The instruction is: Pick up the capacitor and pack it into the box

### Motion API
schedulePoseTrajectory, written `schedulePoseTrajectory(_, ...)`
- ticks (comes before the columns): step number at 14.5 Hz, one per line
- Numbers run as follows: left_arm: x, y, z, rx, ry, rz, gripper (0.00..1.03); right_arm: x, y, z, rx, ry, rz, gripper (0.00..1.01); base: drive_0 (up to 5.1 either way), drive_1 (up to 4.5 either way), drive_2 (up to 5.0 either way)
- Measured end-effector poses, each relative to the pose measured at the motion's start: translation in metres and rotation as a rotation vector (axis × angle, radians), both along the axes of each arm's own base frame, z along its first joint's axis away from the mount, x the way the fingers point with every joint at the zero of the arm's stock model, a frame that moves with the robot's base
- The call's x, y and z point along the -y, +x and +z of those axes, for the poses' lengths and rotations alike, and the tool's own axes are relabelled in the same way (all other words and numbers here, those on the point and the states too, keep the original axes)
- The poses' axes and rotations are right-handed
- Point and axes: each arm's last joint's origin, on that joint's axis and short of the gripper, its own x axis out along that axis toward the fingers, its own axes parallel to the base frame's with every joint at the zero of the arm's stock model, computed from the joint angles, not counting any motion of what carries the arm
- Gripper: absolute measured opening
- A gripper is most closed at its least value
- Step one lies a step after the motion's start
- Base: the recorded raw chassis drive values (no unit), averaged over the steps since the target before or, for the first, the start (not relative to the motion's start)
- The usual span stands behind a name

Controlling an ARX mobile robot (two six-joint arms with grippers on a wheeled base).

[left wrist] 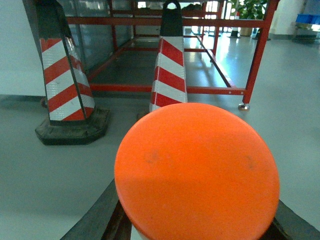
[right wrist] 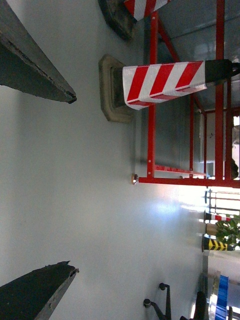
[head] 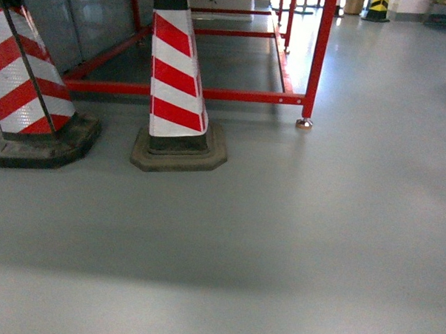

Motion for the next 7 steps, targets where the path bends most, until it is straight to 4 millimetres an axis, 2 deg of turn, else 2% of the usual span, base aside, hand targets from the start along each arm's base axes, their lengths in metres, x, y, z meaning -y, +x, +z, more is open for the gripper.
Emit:
schedulePoseTrajectory(4,0.0,0.0,-0.0003,-0.003,0.0,0.001,0.44,0.0,0.0,-0.0002,-0.002,0.0,0.0,0.98,-4.8,2.68,2.1)
schedulePoseTrajectory(7,-0.0001,0.0,0.0,0.0,0.0,0.004,0.44,-0.0001,0.0,-0.0004,-0.004,0.0,0.003,0.98,0.0,0.0,0.0)
